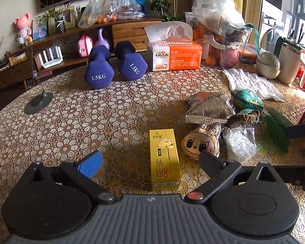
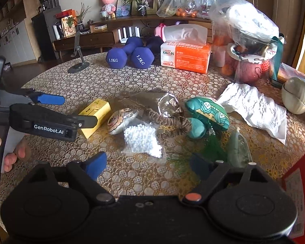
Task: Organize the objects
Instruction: 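Grasp the yellow printed box with left tool while right grasps the white-pieces bag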
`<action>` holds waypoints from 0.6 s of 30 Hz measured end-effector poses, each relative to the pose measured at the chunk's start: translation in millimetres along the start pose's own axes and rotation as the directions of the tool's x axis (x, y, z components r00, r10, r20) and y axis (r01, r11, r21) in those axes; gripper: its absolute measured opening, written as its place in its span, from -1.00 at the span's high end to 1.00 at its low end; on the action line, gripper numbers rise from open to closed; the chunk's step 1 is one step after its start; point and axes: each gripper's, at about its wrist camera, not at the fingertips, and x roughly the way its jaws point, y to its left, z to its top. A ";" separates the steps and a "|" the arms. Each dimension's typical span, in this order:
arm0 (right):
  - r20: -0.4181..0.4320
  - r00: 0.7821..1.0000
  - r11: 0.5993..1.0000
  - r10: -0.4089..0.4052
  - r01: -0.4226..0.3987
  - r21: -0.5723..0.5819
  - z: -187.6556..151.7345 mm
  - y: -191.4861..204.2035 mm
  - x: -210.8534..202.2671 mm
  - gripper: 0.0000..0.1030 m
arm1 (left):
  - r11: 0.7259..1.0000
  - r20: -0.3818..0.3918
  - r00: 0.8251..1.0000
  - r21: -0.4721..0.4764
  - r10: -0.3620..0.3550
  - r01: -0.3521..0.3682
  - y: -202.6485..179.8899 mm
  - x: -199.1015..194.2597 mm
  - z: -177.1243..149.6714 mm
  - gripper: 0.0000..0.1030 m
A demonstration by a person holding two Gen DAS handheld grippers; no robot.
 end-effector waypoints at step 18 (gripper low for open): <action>-0.024 0.999 0.999 0.026 -0.027 -0.026 8.2 8.4 38.6 0.13 | 0.999 -0.022 0.999 0.002 -0.037 0.037 -3.8 14.5 -2.6 0.12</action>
